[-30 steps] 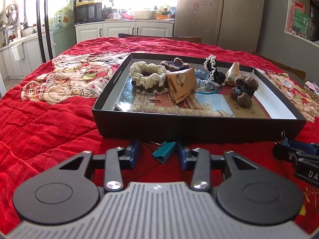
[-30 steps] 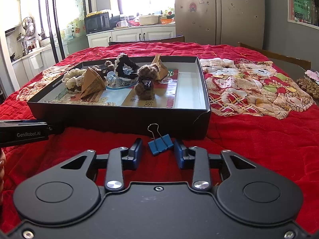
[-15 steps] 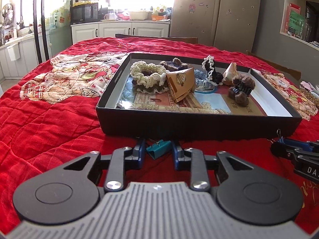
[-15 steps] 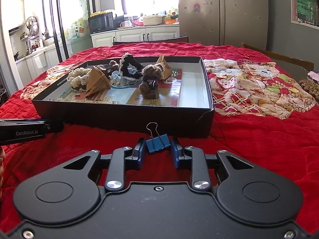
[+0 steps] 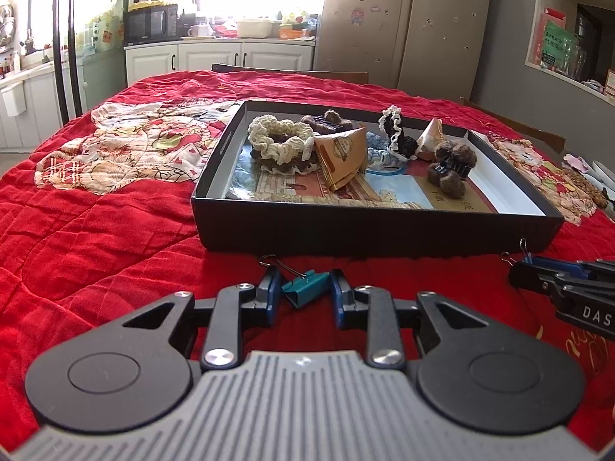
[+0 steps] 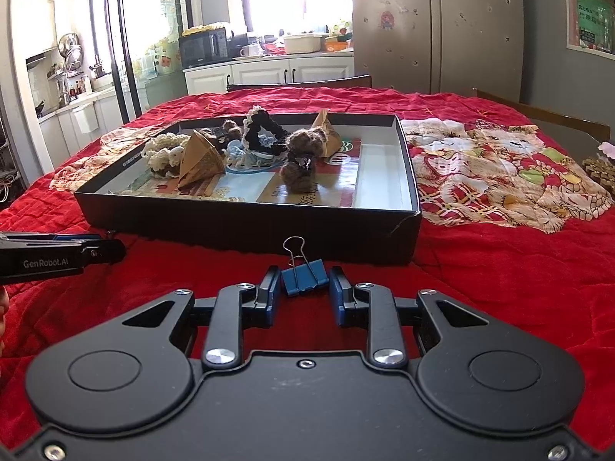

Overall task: Organize objects
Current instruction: 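Carry the blue clip with right tool while left tool carries the teal clip over the box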

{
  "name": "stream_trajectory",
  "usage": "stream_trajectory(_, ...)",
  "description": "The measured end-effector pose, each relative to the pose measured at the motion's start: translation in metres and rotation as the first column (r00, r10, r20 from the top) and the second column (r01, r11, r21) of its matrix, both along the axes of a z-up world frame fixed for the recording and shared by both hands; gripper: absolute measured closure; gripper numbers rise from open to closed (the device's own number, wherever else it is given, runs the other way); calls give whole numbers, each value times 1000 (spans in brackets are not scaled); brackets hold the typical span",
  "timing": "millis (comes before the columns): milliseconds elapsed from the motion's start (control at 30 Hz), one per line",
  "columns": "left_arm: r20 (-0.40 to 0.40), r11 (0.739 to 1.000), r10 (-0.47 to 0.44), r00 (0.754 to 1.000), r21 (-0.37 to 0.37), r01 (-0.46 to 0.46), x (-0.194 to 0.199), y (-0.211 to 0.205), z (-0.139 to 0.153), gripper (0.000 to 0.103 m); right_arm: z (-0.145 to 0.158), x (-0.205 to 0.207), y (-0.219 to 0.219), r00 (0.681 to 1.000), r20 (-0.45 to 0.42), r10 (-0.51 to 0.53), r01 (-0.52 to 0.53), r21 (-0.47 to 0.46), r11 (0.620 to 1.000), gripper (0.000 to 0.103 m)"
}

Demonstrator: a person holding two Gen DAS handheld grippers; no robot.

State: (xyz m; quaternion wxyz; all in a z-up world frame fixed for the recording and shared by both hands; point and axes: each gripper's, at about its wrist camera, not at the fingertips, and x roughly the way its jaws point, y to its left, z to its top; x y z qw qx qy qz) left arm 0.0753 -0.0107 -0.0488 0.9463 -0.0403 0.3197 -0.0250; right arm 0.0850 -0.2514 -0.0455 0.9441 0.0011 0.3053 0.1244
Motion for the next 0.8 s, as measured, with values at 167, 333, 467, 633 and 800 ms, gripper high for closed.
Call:
stream_trajectory(167, 0, 1000, -7, 1000, 0, 7, -3, 1, 1, 73, 1, -2, 1, 1000, 6, 6, -6, 3, 1000, 77)
stream_trajectory(333, 0, 1000, -12, 1000, 0, 12, -4, 1, 2, 73, 3, -4, 2, 1000, 9, 13, -13, 1, 1000, 77)
stream_trajectory(467, -1, 1000, -14, 1000, -1, 14, -4, 0, 3, 73, 5, -5, 3, 1000, 13, 18, -18, 2, 1000, 77)
stream_trajectory(633, 4, 1000, -21, 1000, 1, 21, -6, 0, 5, 73, 10, -8, 6, 999, 25, 31, -31, 3, 1000, 77)
stream_trajectory(800, 17, 1000, -28, 999, 1, 28, -8, 0, 10, 73, 17, -13, 9, 998, 43, 48, -49, 5, 999, 77)
